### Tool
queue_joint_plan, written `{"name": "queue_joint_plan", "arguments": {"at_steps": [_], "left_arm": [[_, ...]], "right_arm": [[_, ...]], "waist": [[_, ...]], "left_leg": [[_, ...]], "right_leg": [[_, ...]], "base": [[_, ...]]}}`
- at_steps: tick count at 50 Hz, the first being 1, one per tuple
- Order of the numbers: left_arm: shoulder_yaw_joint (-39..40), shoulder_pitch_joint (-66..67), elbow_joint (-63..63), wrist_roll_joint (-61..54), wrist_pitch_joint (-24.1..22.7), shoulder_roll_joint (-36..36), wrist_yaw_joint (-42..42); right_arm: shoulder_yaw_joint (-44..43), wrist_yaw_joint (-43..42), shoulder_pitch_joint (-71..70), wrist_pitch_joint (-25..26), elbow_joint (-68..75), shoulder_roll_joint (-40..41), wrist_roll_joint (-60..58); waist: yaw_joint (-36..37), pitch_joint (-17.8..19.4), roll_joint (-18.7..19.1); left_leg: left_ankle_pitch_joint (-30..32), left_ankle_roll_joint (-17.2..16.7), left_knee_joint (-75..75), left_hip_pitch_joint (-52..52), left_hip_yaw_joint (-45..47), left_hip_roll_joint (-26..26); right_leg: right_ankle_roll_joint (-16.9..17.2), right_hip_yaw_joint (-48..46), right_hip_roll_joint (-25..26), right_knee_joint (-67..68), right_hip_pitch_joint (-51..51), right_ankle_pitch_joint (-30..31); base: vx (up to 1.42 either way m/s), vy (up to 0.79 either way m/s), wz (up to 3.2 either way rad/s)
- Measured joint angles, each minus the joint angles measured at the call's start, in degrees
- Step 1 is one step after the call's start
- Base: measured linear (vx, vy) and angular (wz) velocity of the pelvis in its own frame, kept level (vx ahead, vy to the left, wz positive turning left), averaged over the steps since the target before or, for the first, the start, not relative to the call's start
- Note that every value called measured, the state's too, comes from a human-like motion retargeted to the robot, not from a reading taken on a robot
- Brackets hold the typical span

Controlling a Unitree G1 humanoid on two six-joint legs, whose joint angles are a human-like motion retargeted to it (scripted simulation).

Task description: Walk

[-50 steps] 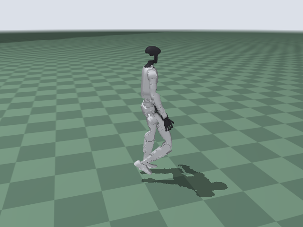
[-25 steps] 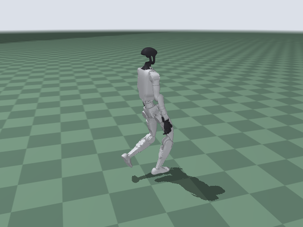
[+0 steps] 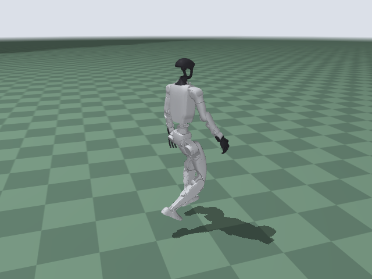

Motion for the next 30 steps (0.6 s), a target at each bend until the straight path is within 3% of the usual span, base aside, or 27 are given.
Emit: {"name": "queue_joint_plan", "arguments": {"at_steps": [3,7,10,17,22,30], "left_arm": [[-1.08,-2.46,-1.77,-0.45,-0.31,1.40,0.29],[-1.77,-4.77,-4.57,-1.68,-1.13,2.53,1.41],[-1.94,-6.12,-6.17,-2.55,-1.84,3.04,1.67],[-3.15,-7.72,-7.28,-1.69,-2.71,3.32,0.29],[-3.73,-6.32,-5.48,0.42,-2.09,2.26,-0.48],[-4.36,-2.96,0.31,3.91,-0.90,0.05,-2.21]], "right_arm": [[0.69,1.81,-0.57,0.21,3.35,1.08,-1.65],[1.38,2.98,0.94,0.27,6.27,1.98,-4.14],[1.37,3.45,2.77,0.45,8.07,2.45,-5.67],[-0.14,4.57,6.46,1.70,12.17,3.51,-7.03],[-1.81,4.31,7.86,2.31,13.87,4.27,-6.98],[-3.43,2.90,5.19,1.69,12.78,3.52,-4.24]], "waist": [[-1.33,0.12,-2.74],[-3.46,0.73,-2.90],[-4.97,1.05,-1.98],[-5.01,1.74,0.18],[-3.27,1.60,-0.81],[-0.90,2.96,0.97]], "left_leg": [[1.31,1.05,-7.38,5.37,-0.14,-4.36],[2.52,0.46,-14.71,12.45,-2.79,-6.23],[3.59,-0.25,-20.16,17.67,-5.91,-6.06],[5.09,-1.02,-30.13,28.18,-13.81,-4.38],[2.90,-0.86,-29.24,31.00,-16.30,-5.33],[0.33,-2.06,-27.46,33.90,-17.66,-2.38]], "right_leg": [[-1.16,0.39,-5.84,7.56,-5.53,1.32],[-3.48,-0.36,-8.13,5.31,-9.37,-3.84],[-3.73,-0.11,-5.93,-3.92,-10.18,-6.76],[-2.69,3.33,1.99,-23.13,-4.51,-4.40],[-3.32,1.23,0.54,-23.62,-0.28,-7.49],[-2.99,-2.95,2.84,-29.39,6.84,-7.25]], "base": [[0.44,0.04,0.42],[0.42,-0.01,0.45],[0.40,-0.07,0.58],[0.33,-0.12,0.59],[0.21,-0.13,0.32],[0.10,-0.09,0.15]]}}
